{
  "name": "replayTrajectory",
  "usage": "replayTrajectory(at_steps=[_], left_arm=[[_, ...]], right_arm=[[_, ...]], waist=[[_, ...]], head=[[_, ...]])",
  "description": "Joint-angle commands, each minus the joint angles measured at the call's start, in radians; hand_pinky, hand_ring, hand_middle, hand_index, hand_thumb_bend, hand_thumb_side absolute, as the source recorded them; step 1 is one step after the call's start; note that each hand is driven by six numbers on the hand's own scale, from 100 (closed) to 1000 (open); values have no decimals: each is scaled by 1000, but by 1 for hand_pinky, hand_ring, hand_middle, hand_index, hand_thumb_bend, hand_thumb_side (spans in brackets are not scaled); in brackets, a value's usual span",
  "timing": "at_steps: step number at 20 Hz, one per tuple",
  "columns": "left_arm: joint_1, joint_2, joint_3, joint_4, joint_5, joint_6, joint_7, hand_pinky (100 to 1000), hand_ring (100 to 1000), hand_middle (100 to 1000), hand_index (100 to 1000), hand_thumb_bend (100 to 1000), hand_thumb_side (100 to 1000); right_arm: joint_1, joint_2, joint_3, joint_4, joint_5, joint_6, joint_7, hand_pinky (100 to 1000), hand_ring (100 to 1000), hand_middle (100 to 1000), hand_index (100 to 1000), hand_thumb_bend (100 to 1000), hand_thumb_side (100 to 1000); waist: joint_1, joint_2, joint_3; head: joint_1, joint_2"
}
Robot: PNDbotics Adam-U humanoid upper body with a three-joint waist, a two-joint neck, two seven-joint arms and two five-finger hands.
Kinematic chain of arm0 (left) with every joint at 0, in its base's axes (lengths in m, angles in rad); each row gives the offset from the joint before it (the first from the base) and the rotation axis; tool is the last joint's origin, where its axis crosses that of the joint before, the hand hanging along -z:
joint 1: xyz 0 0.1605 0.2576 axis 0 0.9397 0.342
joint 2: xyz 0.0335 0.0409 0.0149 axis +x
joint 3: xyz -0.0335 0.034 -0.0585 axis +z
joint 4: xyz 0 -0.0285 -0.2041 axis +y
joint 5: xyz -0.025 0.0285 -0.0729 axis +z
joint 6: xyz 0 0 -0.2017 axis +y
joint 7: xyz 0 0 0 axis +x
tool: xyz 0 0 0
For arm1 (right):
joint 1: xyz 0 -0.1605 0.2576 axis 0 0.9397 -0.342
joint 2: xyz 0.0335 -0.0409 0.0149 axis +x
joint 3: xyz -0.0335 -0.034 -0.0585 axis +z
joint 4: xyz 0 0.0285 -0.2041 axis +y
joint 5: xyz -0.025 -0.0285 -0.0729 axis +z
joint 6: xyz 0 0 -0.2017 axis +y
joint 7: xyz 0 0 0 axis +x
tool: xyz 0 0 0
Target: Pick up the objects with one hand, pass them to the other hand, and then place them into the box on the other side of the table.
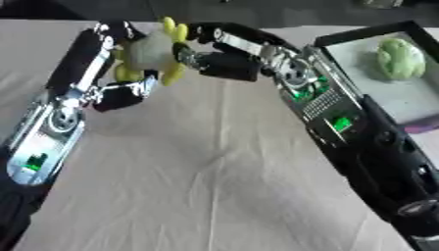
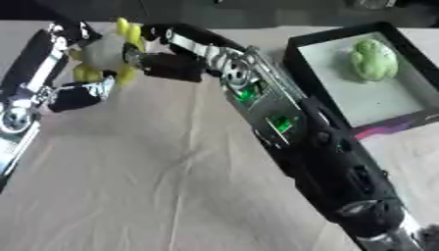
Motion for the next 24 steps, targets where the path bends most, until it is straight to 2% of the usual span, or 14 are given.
replayTrajectory(at_steps=[1,12,20,24], left_arm=[[-17,2,-1,-24,3,1,3,726,608,515,414,100,106],[-31,-15,-22,-32,1,-20,4,723,605,514,414,100,111],[-41,-24,-35,-32,5,-38,4,724,606,515,415,100,113],[-46,-32,-41,-28,6,-47,1,724,607,516,420,100,110]], right_arm=[[-22,2,-4,-2,0,2,5,986,988,947,996,133,998],[-31,15,15,25,-31,9,33,984,985,946,993,132,993],[-37,24,16,36,-64,39,22,974,953,904,937,122,890],[-35,26,13,34,-114,71,-15,972,906,809,833,100,755]], waist=[[-12,-36,2],[-12,-35,5],[-11,-37,5],[-10,-36,4]], head=[[-5,5],[-11,8],[-16,8],[-17,8]])
